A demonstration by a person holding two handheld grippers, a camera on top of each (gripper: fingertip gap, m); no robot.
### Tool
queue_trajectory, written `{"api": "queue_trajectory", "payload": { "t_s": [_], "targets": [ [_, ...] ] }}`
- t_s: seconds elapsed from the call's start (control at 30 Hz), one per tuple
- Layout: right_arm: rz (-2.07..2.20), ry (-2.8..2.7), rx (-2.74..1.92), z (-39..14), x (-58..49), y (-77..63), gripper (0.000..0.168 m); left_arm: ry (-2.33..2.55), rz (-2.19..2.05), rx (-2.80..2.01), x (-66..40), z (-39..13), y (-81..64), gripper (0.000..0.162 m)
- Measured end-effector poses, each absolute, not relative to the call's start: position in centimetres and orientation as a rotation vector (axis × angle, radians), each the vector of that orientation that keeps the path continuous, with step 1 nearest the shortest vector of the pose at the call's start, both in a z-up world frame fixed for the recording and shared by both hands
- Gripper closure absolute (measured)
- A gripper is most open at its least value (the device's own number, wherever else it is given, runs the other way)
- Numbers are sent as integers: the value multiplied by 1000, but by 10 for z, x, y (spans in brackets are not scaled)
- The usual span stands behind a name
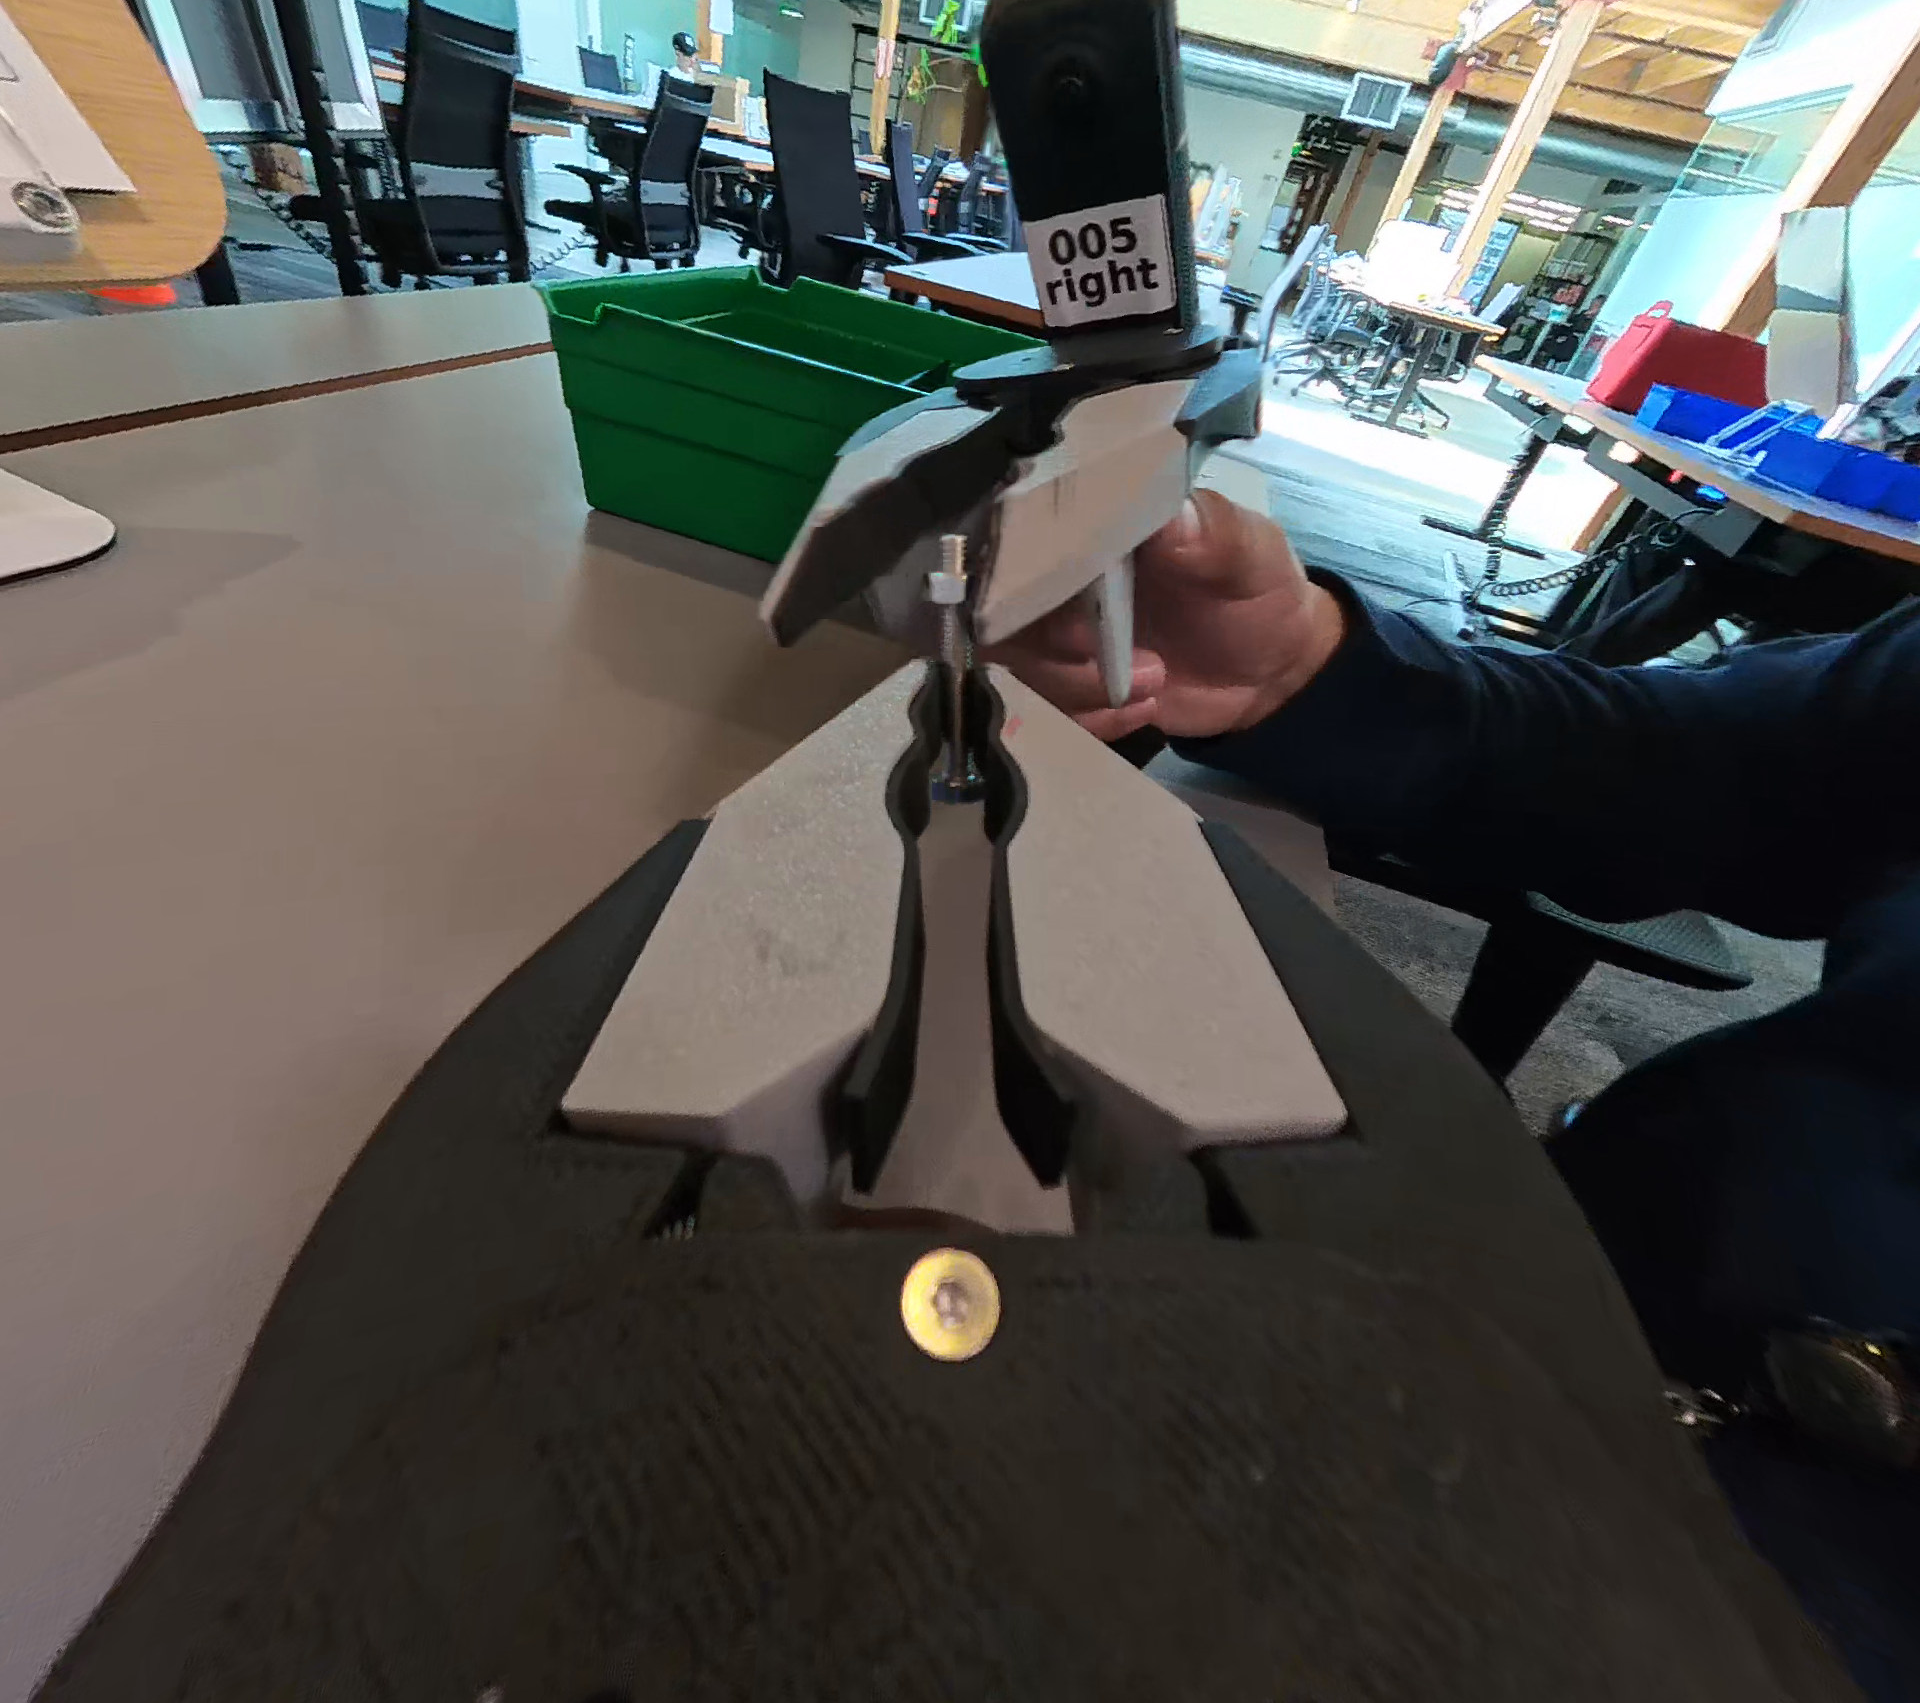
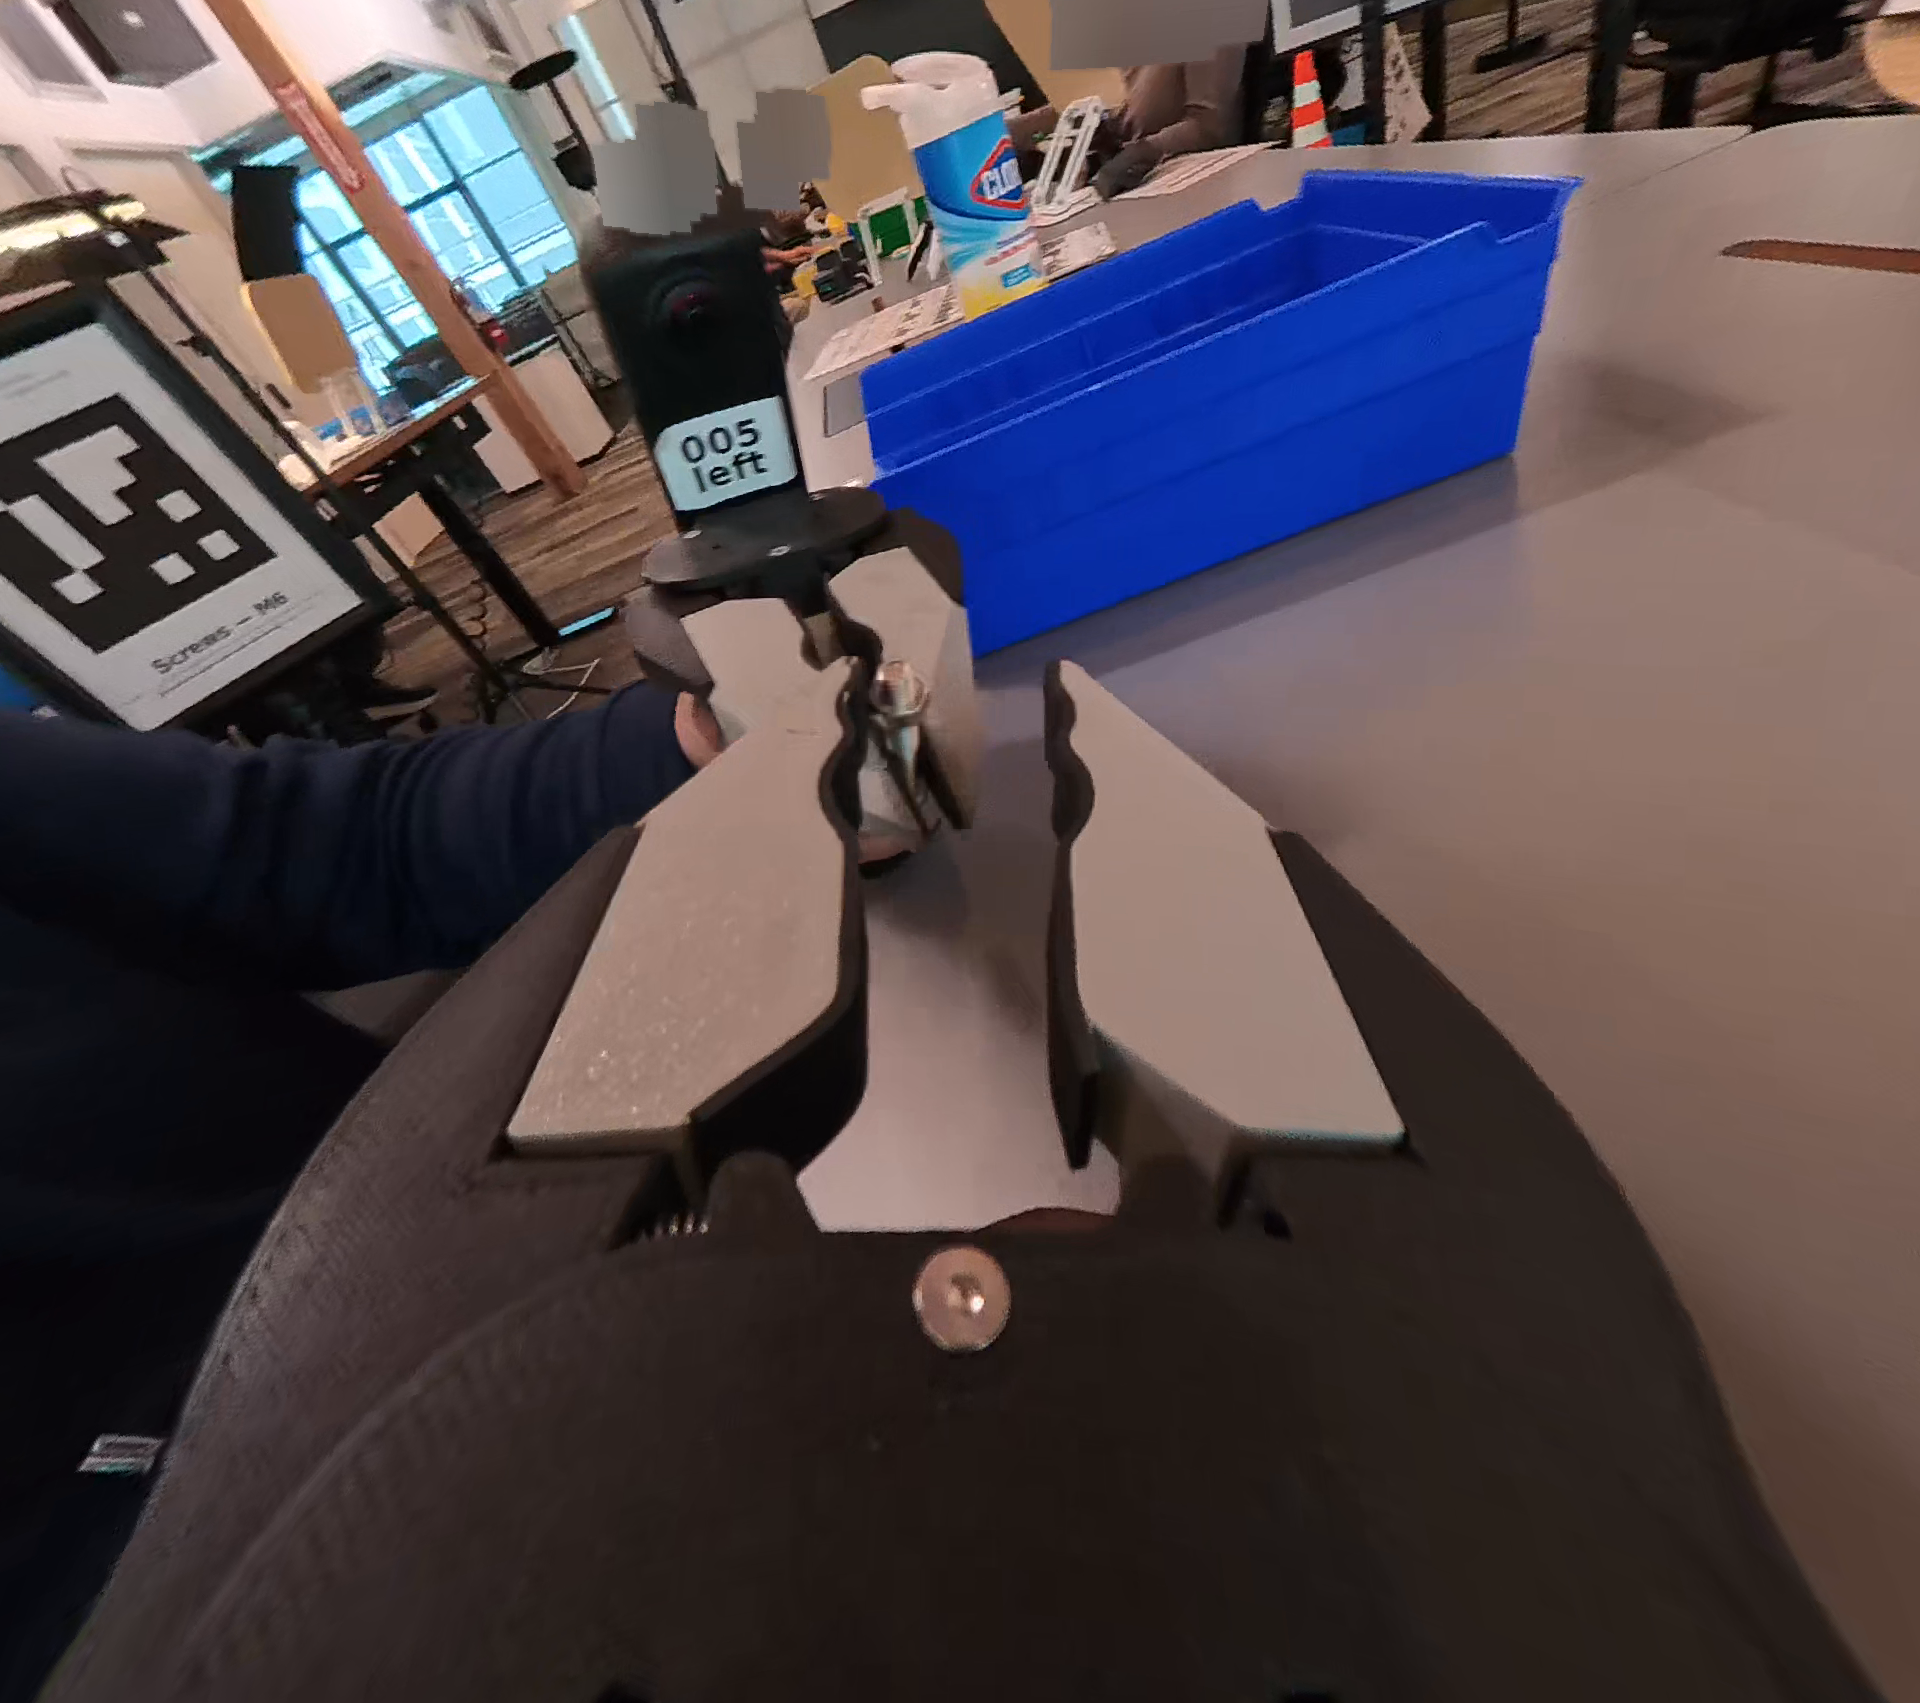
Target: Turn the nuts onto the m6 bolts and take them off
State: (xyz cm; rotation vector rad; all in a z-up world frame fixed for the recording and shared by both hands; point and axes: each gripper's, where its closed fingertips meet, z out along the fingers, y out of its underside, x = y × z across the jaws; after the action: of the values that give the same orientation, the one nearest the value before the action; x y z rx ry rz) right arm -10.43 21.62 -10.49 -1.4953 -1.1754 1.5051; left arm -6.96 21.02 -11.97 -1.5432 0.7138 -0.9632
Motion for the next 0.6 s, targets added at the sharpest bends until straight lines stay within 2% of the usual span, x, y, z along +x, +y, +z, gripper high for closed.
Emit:
{"api": "queue_trajectory", "payload": {
  "t_s": [0.1,0.13,0.17,0.3,0.5,0.53,0.57,0.6],
  "targets": [
    [1547,-1144,-1526,-106,-99,224,130,672,-980,-1521,-76,-114,212,160],
    [1513,-1104,-1555,-108,-95,233,141,651,-1012,-1500,-78,-109,211,160],
    [1469,-1057,-1576,-109,-90,244,146,633,-1042,-1485,-80,-106,211,160],
    [1606,-1106,-1429,-88,-90,220,137,666,-1004,-1517,-76,-113,211,160],
    [1473,-1158,-1503,-104,-101,223,130,669,-984,-1512,-75,-112,212,160],
    [1480,-1125,-1522,-105,-98,229,132,646,-1010,-1501,-78,-109,212,160],
    [1463,-1068,-1542,-104,-93,239,150,634,-1040,-1486,-80,-106,211,160],
    [1457,-1022,-1541,-102,-88,246,151,621,-1043,-1481,-82,-105,211,160]
  ]
}}
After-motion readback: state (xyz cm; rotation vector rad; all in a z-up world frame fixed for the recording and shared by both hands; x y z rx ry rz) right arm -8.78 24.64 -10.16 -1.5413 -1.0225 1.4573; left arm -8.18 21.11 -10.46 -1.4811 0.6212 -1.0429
